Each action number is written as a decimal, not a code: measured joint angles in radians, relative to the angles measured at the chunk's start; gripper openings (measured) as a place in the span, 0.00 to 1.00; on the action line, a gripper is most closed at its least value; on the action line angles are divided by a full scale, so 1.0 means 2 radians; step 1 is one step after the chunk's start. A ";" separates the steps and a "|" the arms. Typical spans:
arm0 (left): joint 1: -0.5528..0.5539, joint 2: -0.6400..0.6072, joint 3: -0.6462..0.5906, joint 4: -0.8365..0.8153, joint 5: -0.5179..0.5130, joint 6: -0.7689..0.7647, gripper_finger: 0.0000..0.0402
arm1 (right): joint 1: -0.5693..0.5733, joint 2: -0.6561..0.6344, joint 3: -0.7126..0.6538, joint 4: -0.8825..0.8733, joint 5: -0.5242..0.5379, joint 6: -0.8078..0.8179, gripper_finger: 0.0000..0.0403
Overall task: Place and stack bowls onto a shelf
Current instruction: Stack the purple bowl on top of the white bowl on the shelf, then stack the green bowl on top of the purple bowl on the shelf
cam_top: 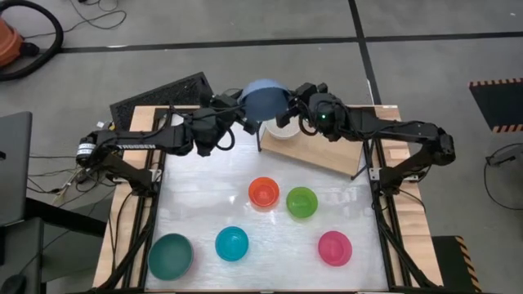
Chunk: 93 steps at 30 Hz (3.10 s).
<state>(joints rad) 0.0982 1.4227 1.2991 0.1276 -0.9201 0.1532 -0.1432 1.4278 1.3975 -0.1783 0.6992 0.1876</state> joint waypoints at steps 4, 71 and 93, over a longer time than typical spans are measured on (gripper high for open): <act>-0.001 -0.001 0.000 -0.007 0.033 -0.005 0.34 | 0.000 0.000 0.000 -0.007 -0.009 0.004 0.06; -0.004 -0.123 -0.001 -0.192 0.073 -0.091 0.76 | -0.280 0.065 -0.121 -0.153 -0.399 0.151 0.17; -0.023 -0.124 0.000 -0.471 0.449 -0.215 0.76 | -0.278 0.010 0.014 -0.255 -0.404 0.083 0.52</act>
<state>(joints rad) 0.0514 1.1752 1.2999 -0.8150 -0.0225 -0.2770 -0.6998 1.4477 1.4265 -0.6877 -0.1093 0.3534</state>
